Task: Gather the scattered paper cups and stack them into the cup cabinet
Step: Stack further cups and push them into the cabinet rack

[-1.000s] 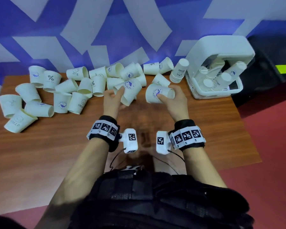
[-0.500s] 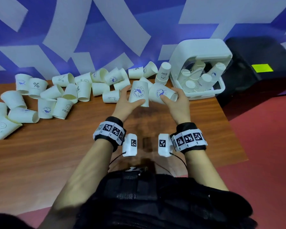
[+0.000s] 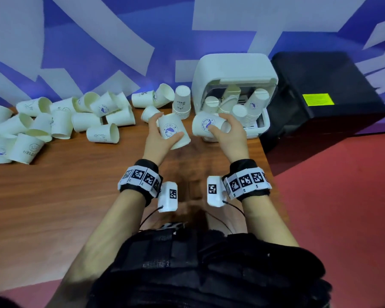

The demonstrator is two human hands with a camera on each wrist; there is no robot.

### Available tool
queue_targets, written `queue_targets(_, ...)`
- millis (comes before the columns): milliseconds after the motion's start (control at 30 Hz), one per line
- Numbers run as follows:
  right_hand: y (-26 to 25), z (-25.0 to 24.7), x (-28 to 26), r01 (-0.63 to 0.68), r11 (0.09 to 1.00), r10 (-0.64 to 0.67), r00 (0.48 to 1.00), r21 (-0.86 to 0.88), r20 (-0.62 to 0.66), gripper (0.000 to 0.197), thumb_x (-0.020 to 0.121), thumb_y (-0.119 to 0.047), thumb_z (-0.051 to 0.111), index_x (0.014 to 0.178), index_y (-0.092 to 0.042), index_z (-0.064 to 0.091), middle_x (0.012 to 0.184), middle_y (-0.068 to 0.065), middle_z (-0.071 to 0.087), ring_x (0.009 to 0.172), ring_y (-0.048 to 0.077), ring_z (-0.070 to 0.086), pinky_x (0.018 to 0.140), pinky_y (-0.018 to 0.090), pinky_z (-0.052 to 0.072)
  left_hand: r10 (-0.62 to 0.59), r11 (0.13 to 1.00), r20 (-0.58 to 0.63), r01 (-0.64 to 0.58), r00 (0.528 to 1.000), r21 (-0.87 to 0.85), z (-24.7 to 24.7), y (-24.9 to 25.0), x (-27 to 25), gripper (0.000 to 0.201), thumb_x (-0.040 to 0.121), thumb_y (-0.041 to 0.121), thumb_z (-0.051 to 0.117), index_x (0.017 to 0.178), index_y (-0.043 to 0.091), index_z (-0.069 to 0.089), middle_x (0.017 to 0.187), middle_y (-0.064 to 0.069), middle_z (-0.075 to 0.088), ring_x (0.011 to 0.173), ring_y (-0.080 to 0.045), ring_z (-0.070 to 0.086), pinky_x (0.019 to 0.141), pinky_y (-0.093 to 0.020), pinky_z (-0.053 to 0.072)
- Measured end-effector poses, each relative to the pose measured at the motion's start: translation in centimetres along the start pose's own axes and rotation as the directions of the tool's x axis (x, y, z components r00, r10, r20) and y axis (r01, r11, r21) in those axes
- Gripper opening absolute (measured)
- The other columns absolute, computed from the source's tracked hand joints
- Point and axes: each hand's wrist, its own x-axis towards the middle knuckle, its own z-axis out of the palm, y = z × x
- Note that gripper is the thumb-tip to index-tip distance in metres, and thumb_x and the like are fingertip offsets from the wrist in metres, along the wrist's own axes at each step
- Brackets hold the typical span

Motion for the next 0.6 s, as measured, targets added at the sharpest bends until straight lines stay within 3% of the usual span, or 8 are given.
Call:
queue_targets(100, 1.4, -2.2, 2.0, -0.014, 1.000, 0.014, 1.000, -0.006, -0.010, 0.047, 0.089, -0.026, 0.063, 0.132, -0.012, 0.051, 0.131, 0.009, 0.051, 0.123, 0.020, 0.044, 0.095, 0.021, 0.031, -0.013, 1.000, -0.046, 0.013, 0.999, -0.005, 3.0, -0.5, 0.9, 0.068, 0.079, 0.014, 0.077, 0.131, 0.023, 0.034, 0.116, -0.006, 0.051, 0.098, -0.018, 0.057, 0.079, -0.020, 0.049)
queue_targets(300, 3.1, -4.4, 5.1, 0.027, 1.000, -0.026, 0.997, 0.003, -0.069, 0.049, 0.090, -0.025, 0.061, 0.136, -0.016, 0.048, 0.132, 0.007, 0.048, 0.124, 0.015, 0.042, 0.102, 0.019, 0.029, -0.024, 0.999, -0.118, 0.019, 0.993, -0.043, 6.8, -0.7, 1.9, 0.061, 0.079, 0.016, 0.075, 0.122, 0.029, 0.034, 0.107, -0.002, 0.056, 0.094, -0.016, 0.059, 0.077, -0.022, 0.050)
queue_targets(400, 2.9, -4.1, 6.7, 0.057, 0.995, -0.048, 0.992, 0.079, -0.120, 0.056, 0.087, -0.025, 0.065, 0.138, -0.017, 0.042, 0.131, 0.002, 0.049, 0.123, 0.014, 0.044, 0.105, 0.027, 0.036, 0.003, 0.999, -0.186, -0.013, 0.983, -0.051, 7.2, -0.2, 2.9, 0.060, 0.080, 0.016, 0.075, 0.122, 0.029, 0.034, 0.112, -0.004, 0.054, 0.097, -0.017, 0.059, 0.079, -0.022, 0.051)
queue_targets(500, 2.8, -3.2, 8.2, 0.060, 0.996, -0.049, 0.986, 0.066, -0.162, 0.053, 0.083, -0.022, 0.069, 0.127, -0.010, 0.041, 0.118, 0.000, 0.050, 0.112, 0.018, 0.050, 0.098, 0.029, 0.041, 0.018, 0.998, -0.238, -0.031, 0.971, -0.052, 7.2, 0.1, 4.0, 0.060, 0.079, 0.013, 0.075, 0.121, 0.026, 0.034, 0.109, 0.004, 0.052, 0.098, -0.017, 0.059, 0.079, -0.021, 0.050)
queue_targets(600, 3.1, -2.2, 9.7, 0.136, 0.990, -0.138, 0.975, -0.021, -0.175, 0.037, 0.082, -0.021, 0.069, 0.107, -0.010, 0.044, 0.104, 0.001, 0.051, 0.099, 0.023, 0.051, 0.087, 0.030, 0.040, 0.027, 0.999, -0.277, -0.036, 0.961, -0.026, 7.0, 0.2, 4.8, 0.058, 0.080, 0.006, 0.073, 0.121, 0.021, 0.034, 0.105, 0.014, 0.046, 0.090, -0.006, 0.057, 0.075, -0.013, 0.047)
